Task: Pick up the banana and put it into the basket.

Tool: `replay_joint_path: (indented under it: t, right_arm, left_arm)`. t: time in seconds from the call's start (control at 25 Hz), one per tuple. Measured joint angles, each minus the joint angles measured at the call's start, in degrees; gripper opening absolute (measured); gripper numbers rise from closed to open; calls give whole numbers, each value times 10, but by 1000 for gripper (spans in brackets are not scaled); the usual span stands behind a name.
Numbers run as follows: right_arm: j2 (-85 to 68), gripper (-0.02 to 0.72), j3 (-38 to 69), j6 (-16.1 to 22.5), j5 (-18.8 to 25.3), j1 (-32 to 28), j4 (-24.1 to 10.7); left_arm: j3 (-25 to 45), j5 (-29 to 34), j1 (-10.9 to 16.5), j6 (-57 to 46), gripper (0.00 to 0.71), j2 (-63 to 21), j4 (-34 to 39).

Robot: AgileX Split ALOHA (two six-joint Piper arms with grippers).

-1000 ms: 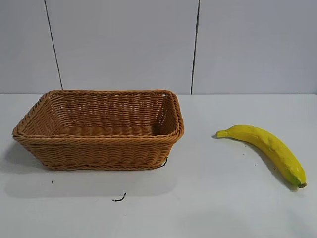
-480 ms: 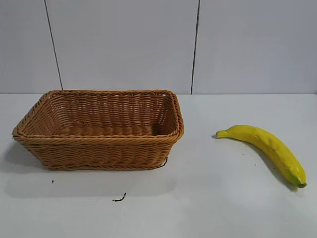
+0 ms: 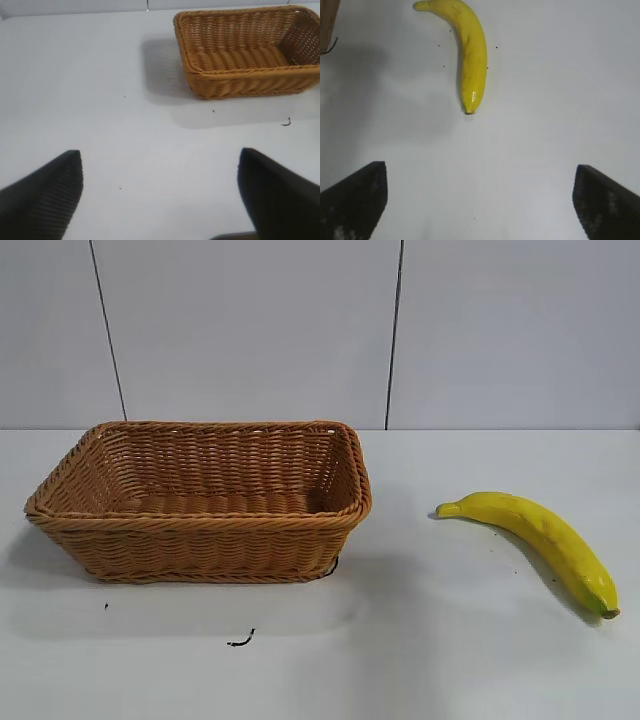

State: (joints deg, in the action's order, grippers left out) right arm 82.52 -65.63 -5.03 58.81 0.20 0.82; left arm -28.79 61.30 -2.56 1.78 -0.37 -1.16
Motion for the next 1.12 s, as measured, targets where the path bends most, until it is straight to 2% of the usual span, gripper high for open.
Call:
replay_joint_path:
  t: [0.4, 0.56, 0.72, 1.12]
  right_arm:
    - [174, 690, -117, -49, -15, 32, 4]
    - [231, 690, -128, -53, -38, 40, 3]
    - [283, 690, -128, -54, -44, 40, -14]
    - [378, 690, -128, -42, -133, 40, 0]
  left_arm:
    - [0, 0, 0, 0, 635, 0, 0]
    - [0, 0, 0, 0, 635, 0, 0]
    - [0, 0, 0, 0, 635, 0, 0]
    - [0, 0, 0, 0, 635, 0, 0]
